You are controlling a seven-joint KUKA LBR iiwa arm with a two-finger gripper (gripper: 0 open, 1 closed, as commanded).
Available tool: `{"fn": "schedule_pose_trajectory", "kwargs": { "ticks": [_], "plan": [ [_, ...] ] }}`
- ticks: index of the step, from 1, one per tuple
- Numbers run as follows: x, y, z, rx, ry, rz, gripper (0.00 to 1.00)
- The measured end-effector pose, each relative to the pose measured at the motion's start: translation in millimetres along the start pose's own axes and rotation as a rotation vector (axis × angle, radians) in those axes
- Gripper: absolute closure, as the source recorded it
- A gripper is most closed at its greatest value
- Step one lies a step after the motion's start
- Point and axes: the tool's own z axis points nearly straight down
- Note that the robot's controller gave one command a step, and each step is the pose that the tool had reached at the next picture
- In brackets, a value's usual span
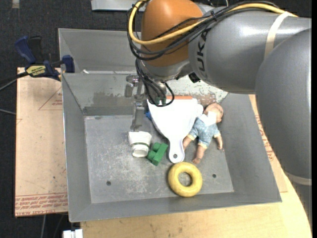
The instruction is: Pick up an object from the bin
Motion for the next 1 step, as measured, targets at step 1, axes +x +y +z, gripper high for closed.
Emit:
{"fn": "schedule_pose_trajectory", "kwargs": {
  "ticks": [1],
  "plan": [
    [19.2, -28.7, 67.9, 0.0, 0.0, -0.065, 0.0]
  ]
}}
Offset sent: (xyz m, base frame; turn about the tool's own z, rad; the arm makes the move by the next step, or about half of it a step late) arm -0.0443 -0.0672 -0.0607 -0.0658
